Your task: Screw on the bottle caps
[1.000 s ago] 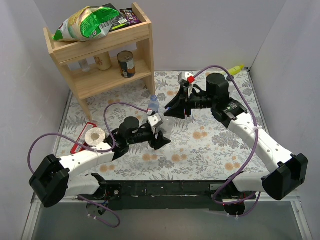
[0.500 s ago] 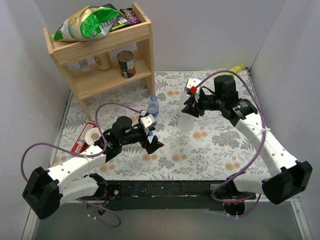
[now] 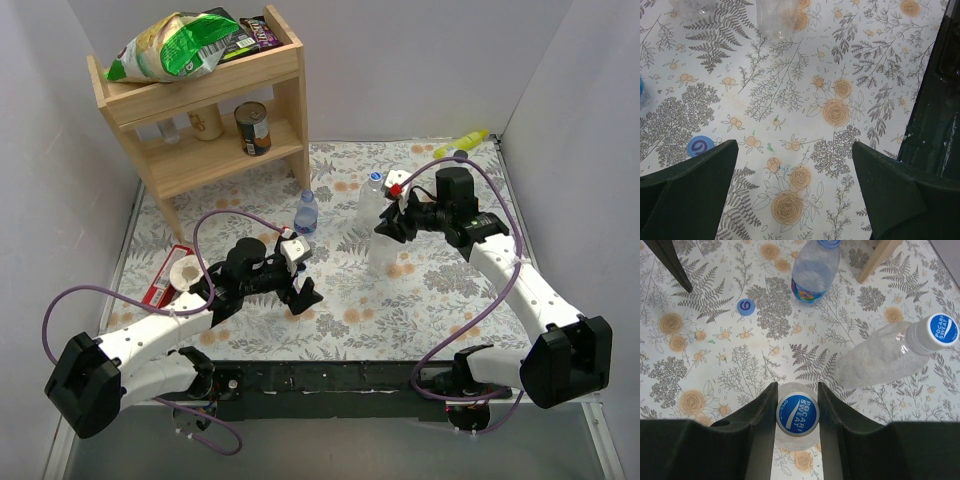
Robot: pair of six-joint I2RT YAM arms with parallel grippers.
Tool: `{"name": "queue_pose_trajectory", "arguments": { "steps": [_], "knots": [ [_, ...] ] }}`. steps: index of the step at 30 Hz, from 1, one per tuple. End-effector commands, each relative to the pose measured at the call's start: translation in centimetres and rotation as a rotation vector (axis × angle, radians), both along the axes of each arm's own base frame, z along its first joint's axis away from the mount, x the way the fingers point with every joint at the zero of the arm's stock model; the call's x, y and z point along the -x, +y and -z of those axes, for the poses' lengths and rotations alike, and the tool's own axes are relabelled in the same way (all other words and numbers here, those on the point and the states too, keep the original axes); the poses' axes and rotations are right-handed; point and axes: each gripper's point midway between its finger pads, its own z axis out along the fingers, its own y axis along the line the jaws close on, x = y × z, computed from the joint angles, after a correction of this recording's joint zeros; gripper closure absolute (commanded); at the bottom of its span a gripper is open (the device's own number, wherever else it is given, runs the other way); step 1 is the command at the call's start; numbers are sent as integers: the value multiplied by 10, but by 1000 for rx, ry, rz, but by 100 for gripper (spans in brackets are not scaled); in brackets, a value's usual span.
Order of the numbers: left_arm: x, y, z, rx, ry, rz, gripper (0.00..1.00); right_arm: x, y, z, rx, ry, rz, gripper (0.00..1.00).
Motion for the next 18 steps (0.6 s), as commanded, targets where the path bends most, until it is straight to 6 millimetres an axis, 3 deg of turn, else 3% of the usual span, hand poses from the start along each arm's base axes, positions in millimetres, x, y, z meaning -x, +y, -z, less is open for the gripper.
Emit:
{"name": "queue_pose_trajectory", "arguments": {
  "steps": [1, 5, 9, 18],
  "knots": [
    [-2, 4, -4, 1, -31, -11, 2, -5, 10, -20, -68, -57, -23, 96],
    [-1, 4, -3, 0, -27, -9, 2, -8, 7, -15, -56, -45, 9, 89],
    [-1, 3, -2, 1, -23, -7, 2, -11, 2, -13, -48, -38, 52, 76],
    [0, 1, -2, 12, -22, 4, 2, -6, -2, -5, -36, -21, 69, 65]
  ]
}}
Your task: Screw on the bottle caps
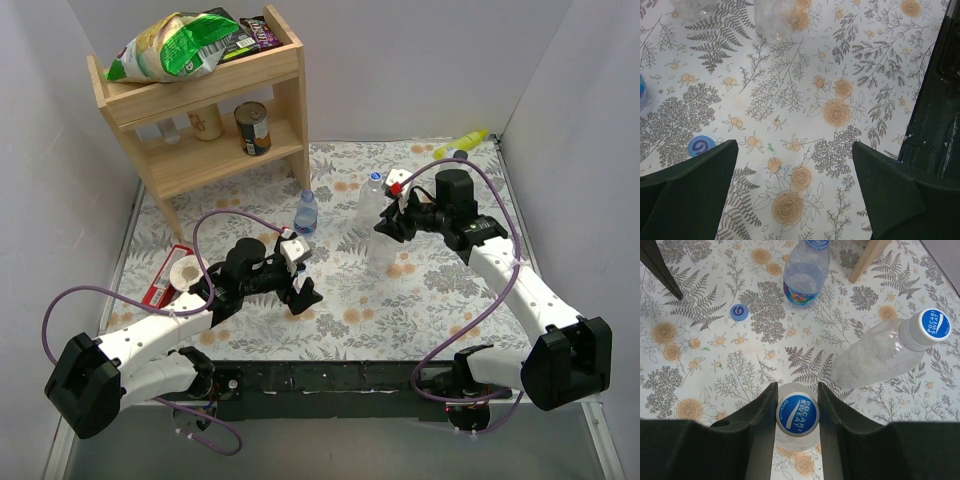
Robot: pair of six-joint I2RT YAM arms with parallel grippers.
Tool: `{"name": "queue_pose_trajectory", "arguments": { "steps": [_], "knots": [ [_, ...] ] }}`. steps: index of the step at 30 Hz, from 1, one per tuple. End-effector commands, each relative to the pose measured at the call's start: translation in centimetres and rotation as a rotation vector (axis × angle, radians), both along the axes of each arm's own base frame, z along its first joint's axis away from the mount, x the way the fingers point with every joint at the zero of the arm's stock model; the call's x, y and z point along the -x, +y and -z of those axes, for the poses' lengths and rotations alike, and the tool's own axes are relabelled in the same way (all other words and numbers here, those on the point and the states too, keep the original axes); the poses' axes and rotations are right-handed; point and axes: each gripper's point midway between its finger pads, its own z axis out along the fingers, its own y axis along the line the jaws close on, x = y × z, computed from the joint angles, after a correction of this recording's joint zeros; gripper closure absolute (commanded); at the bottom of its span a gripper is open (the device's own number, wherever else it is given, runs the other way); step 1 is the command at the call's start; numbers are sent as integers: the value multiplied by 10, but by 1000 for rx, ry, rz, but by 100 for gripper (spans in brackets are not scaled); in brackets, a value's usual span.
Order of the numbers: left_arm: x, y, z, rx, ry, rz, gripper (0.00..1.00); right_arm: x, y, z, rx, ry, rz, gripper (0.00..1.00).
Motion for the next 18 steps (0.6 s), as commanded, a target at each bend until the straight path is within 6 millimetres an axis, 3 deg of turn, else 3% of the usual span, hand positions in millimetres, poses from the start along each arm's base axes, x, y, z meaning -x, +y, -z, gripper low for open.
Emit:
{"name": "queue_pose_trajectory", "arguments": {
  "steps": [1, 9, 18],
  "knots": [
    [1, 1, -2, 12, -18, 8, 2, 1, -2, -5, -9, -19, 17, 64],
    [1, 0, -3, 16, -19, 7, 2, 1, -3, -11, -15, -29, 28, 53],
    [3, -1, -3, 21, -19, 22, 2, 5, -3, -15, -31, -19, 29, 51]
  ]
}}
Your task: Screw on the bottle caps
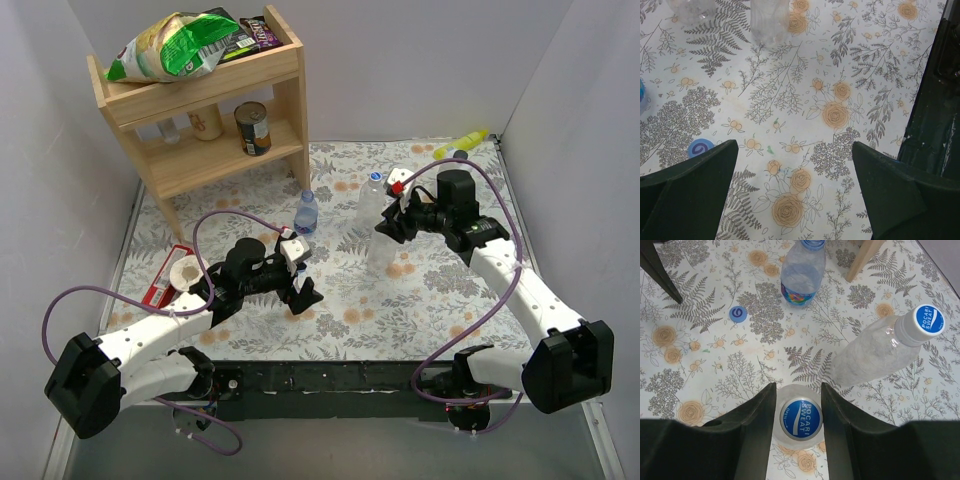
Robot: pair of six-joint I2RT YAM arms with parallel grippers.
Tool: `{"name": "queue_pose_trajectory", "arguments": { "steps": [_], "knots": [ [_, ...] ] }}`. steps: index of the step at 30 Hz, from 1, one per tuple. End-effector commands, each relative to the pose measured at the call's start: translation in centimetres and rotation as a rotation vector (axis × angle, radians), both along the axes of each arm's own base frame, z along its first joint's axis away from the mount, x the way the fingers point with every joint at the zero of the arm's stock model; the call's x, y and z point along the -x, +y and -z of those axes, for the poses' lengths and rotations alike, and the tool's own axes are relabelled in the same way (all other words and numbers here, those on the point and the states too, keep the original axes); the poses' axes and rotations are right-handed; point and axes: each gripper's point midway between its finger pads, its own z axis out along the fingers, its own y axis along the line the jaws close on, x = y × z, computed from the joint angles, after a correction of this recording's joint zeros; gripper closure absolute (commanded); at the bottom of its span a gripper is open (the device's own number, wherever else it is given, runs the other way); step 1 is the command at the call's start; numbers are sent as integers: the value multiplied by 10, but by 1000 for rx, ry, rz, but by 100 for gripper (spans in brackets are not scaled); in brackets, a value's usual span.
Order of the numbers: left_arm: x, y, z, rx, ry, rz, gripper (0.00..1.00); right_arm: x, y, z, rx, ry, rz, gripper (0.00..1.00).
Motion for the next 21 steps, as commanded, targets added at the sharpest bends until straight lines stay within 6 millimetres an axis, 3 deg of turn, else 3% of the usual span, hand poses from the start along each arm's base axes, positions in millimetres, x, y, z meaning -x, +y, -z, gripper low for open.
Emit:
{"name": "queue_pose_trajectory", "arguments": {
  "steps": [1, 11, 13, 19, 21],
  "knots": [
    [3, 1, 0, 10, -10, 18, 2, 5, -1, -12, -24, -25, 4, 51],
    [-2, 4, 1, -4, -16, -16, 2, 0, -1, -18, -33, -34, 23, 49],
    [-5, 7, 3, -22, -11, -39, 2, -4, 1, -28, -48, -59, 29, 48],
    [-12, 24, -3, -58, -16, -96, 2, -14, 19, -85, -174, -151, -14, 41],
    [-17, 29, -8, -62, -27, -113, 2, -20, 25, -94, -196, -147, -31, 38]
  ]
}}
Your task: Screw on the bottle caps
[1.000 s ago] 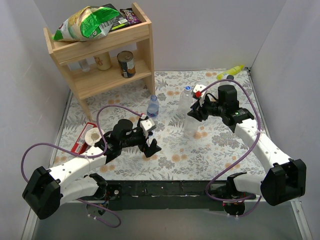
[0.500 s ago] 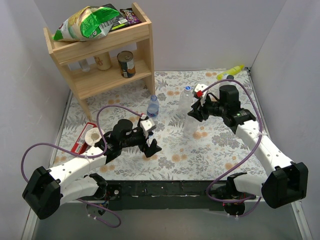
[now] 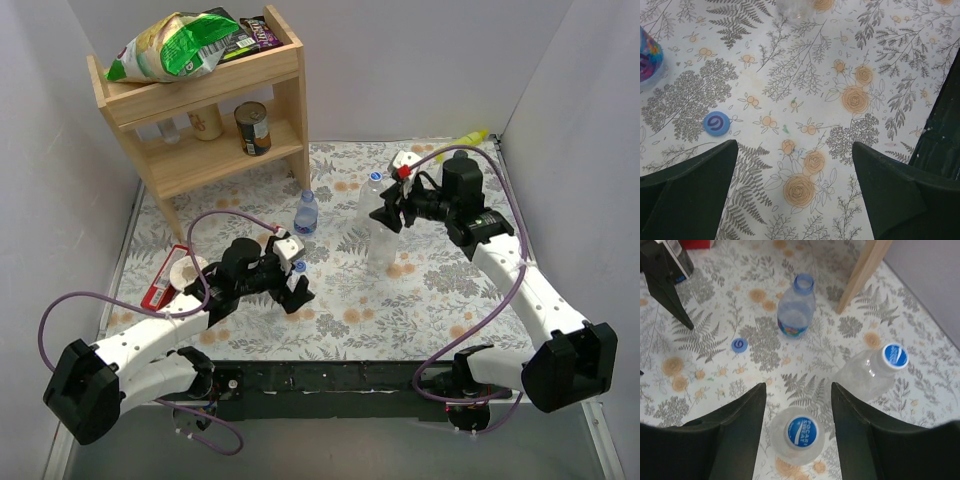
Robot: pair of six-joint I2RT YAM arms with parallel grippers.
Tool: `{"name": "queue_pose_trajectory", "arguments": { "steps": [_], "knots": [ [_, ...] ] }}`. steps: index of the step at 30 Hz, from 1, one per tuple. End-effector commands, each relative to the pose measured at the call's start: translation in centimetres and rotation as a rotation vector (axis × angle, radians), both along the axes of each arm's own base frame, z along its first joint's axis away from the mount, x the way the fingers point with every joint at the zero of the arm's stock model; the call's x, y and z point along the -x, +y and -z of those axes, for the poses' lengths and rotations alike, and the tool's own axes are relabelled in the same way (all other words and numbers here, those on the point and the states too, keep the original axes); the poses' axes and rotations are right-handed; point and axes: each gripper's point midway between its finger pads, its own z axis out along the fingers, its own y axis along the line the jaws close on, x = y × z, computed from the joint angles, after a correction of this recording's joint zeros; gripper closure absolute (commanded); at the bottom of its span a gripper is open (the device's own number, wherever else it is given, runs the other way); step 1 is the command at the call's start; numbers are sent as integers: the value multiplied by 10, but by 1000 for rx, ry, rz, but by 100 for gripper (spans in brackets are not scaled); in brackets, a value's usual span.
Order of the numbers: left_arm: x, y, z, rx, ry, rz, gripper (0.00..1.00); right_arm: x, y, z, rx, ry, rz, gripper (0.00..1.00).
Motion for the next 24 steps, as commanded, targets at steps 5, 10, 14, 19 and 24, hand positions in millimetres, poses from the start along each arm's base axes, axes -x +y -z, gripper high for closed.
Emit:
{"name": "queue_pose_trajectory", "arguments": {
  "steps": [5, 10, 14, 19, 24],
  "knots": [
    [-32, 32, -41, 29, -49, -163, 2, -16, 47, -55, -118, -122, -116, 35],
    [-50, 62, -70, 98, -22, -278, 2, -6, 103, -33, -88, -139, -215, 33],
    [-50, 75, -75, 87, -38, -291, 2, -34, 132, -12, -50, -158, -98, 30],
    [-47, 81, -78, 106, -28, -299, 2, -68, 157, -2, -51, -158, 31, 30],
    [-44, 79, -77, 127, -15, -281, 2, -91, 167, 10, -35, -133, 104, 31]
  ]
}}
